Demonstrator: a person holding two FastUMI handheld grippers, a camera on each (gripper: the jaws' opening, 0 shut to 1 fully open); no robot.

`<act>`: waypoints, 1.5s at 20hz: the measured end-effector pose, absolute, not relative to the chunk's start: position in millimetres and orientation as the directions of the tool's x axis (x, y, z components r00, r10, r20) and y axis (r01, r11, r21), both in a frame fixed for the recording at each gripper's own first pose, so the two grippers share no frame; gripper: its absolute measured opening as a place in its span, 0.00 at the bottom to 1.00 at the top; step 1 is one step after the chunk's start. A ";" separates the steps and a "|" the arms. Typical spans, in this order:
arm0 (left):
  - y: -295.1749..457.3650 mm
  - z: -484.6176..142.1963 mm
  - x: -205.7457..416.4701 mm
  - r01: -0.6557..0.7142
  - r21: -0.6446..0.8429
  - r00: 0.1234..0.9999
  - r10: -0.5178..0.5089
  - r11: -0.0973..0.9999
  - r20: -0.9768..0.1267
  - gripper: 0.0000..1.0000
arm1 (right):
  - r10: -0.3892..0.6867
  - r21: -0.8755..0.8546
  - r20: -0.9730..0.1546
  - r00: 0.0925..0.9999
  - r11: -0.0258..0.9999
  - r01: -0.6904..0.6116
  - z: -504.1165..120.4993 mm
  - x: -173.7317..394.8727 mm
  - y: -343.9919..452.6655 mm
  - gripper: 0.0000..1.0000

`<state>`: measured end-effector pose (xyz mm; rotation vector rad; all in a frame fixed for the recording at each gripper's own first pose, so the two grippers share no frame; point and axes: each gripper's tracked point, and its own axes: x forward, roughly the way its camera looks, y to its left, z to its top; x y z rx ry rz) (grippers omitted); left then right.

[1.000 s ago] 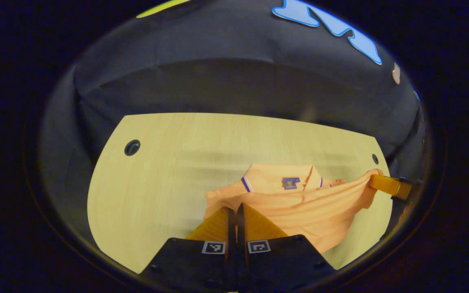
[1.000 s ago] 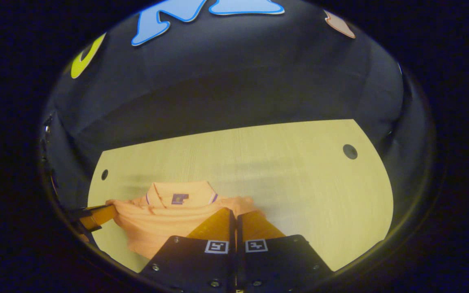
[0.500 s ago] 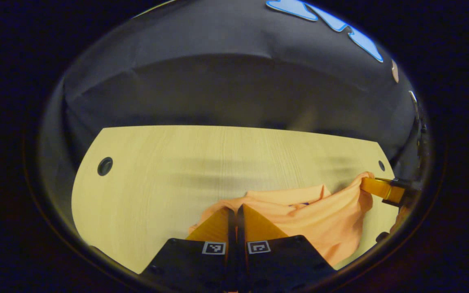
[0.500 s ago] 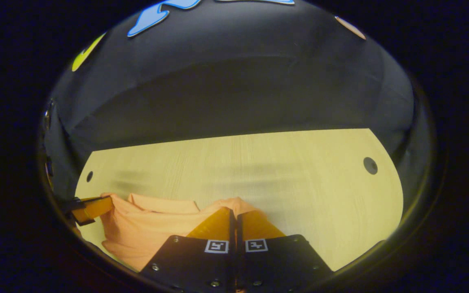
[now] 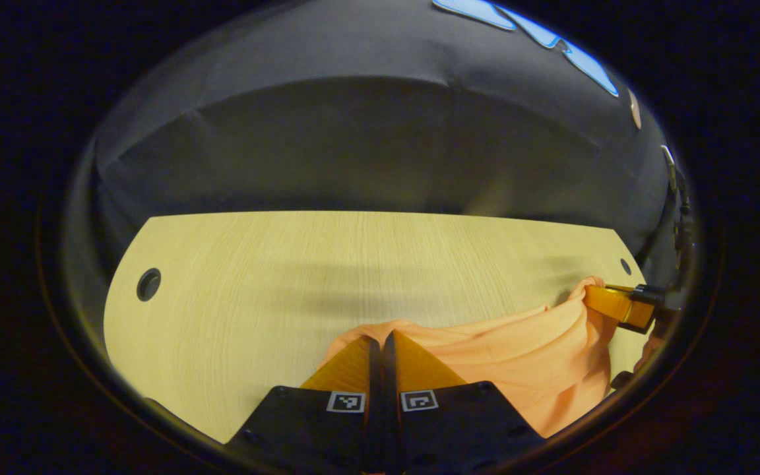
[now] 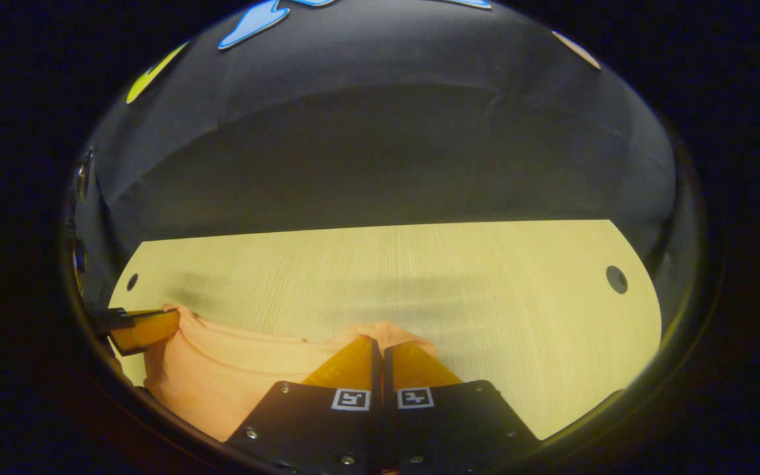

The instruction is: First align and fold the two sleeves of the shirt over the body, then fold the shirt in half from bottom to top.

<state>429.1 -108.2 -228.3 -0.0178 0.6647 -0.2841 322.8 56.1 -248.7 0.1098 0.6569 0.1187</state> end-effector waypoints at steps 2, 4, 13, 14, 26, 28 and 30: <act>-108.3 -228.0 429.2 0.256 -0.099 0.749 -0.263 0.961 -0.608 0.08 | 0.157 0.148 -0.604 0.781 0.985 -0.084 -252.1 322.6 58.0 0.01; -107.8 -222.7 426.4 0.261 -0.107 0.752 -0.271 0.959 -0.601 0.12 | 0.157 0.145 -0.603 0.782 0.986 -0.087 -254.8 322.9 56.9 0.08; -93.3 -209.7 397.8 0.206 -0.141 0.734 -0.249 0.968 -0.632 0.43 | 0.181 0.186 -0.606 0.774 0.979 -0.083 -231.7 301.9 51.1 0.70; -91.6 -204.9 390.0 0.203 -0.144 0.733 -0.248 0.969 -0.633 0.49 | 0.186 0.190 -0.603 0.775 0.978 -0.087 -225.8 296.5 52.0 0.70; -89.6 -95.4 234.6 0.200 -0.147 0.744 -0.248 0.969 -0.621 0.65 | 0.235 0.211 -0.583 0.778 0.968 -0.134 -108.5 163.5 50.8 0.71; -92.1 -76.4 203.5 0.207 -0.146 0.755 -0.253 0.967 -0.604 0.70 | 0.236 0.211 -0.572 0.786 0.968 -0.137 -91.3 137.0 48.9 0.71; -90.0 -60.1 173.9 0.215 -0.130 0.773 -0.250 0.968 -0.584 0.70 | 0.244 0.216 -0.562 0.791 0.966 -0.144 -82.0 112.1 49.6 0.71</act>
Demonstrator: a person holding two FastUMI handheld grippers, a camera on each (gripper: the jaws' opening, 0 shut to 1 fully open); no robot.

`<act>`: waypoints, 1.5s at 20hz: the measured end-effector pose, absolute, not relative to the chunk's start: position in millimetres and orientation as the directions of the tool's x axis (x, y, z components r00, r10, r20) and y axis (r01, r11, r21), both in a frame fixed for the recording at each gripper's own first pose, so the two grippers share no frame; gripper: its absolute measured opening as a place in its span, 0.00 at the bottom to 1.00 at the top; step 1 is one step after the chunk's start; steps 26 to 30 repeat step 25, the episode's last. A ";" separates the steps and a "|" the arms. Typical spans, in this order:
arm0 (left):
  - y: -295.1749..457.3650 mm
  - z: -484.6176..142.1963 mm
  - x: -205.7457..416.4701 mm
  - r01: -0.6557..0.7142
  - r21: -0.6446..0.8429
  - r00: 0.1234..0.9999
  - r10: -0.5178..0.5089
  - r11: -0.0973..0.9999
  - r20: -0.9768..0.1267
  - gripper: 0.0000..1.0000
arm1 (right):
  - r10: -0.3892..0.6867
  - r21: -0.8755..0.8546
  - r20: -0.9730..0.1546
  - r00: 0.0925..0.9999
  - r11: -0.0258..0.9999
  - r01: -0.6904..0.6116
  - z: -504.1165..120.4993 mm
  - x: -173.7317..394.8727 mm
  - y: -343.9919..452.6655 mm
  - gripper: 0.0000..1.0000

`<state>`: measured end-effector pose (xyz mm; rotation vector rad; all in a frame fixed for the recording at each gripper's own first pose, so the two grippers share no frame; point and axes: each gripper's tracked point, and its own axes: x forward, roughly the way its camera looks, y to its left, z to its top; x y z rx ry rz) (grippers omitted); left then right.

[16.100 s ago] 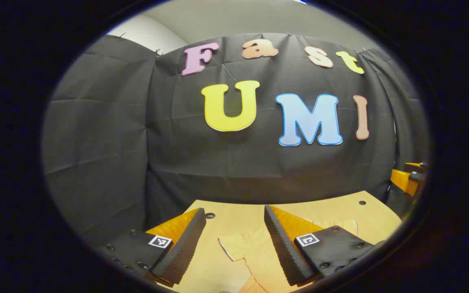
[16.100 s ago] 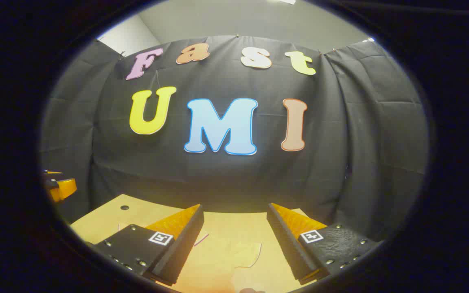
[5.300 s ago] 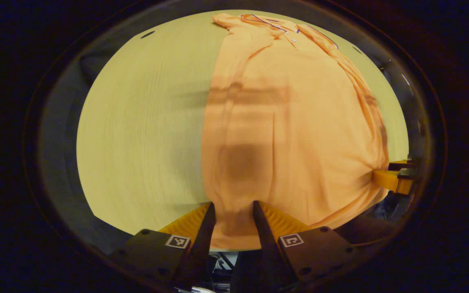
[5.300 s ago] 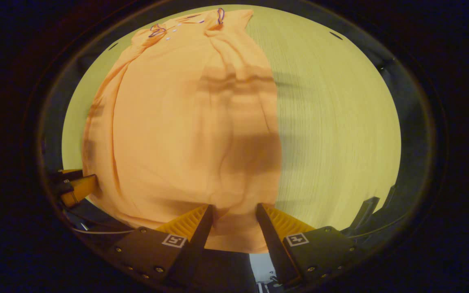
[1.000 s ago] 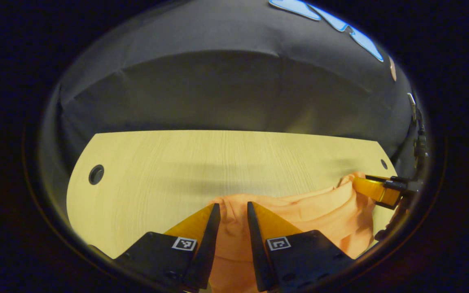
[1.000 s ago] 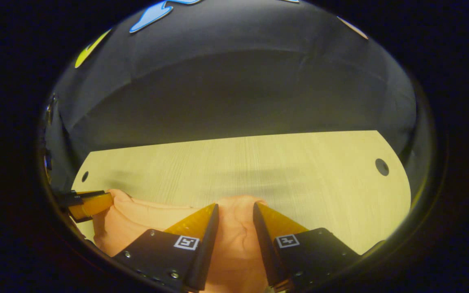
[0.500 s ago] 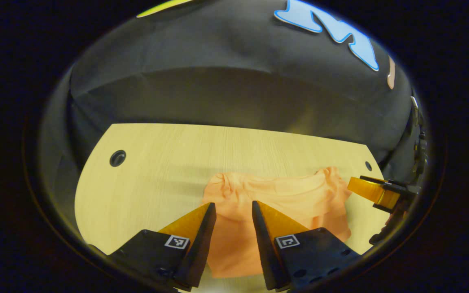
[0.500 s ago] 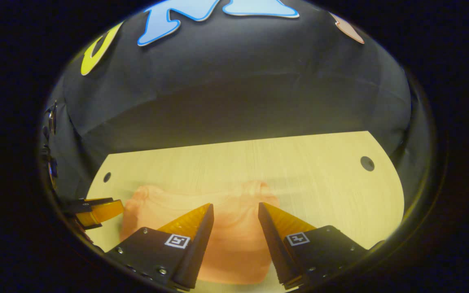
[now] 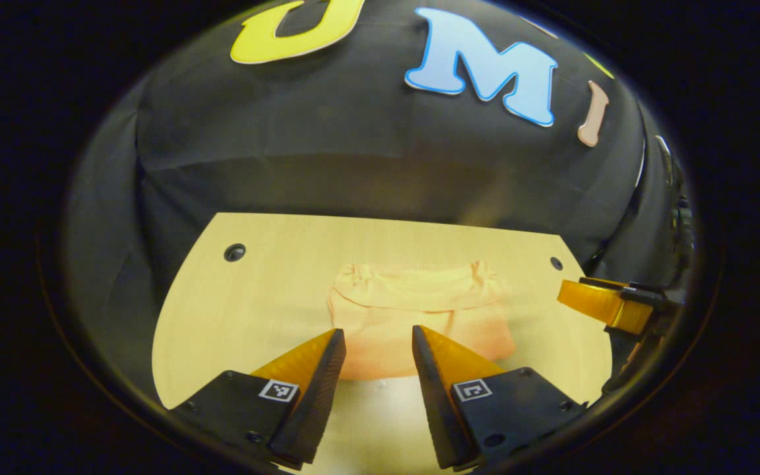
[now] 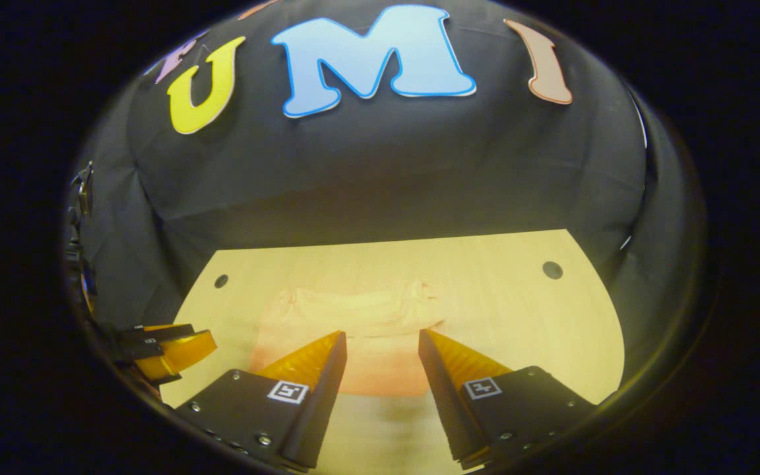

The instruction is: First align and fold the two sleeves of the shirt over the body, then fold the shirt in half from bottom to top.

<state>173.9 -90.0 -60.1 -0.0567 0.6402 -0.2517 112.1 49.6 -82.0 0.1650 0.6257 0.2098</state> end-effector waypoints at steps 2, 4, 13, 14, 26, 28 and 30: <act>-90.4 -46.5 148.1 0.227 -0.112 0.790 -0.251 0.967 -0.559 0.70 | 0.252 0.218 -0.559 0.790 0.964 -0.153 -80.3 88.8 47.0 0.71; -91.4 -37.1 119.4 0.243 -0.112 0.799 -0.264 0.964 -0.540 0.70 | 0.259 0.216 -0.563 0.785 0.963 -0.163 -84.9 66.5 42.2 0.71; -67.9 -40.9 16.1 0.240 -0.096 0.808 -0.253 0.966 -0.531 0.70 | 0.260 0.275 -0.547 0.796 0.954 -0.123 -90.5 -32.7 48.9 0.71; -64.7 -41.3 10.1 0.239 -0.093 0.809 -0.251 0.967 -0.531 0.70 | 0.256 0.277 -0.545 0.798 0.954 -0.117 -90.3 -37.2 48.3 0.71; -55.7 -35.1 8.0 0.244 -0.069 0.826 -0.245 0.967 -0.508 0.65 | 0.239 0.293 -0.511 0.825 0.951 -0.094 -87.4 -55.7 51.2 0.71; -55.7 -35.1 8.0 0.244 -0.069 0.826 -0.245 0.967 -0.508 0.65 | 0.239 0.293 -0.511 0.825 0.951 -0.094 -87.4 -55.7 51.2 0.71; -55.7 -35.1 8.0 0.244 -0.069 0.826 -0.245 0.967 -0.508 0.65 | 0.239 0.293 -0.511 0.825 0.951 -0.094 -87.4 -55.7 51.2 0.71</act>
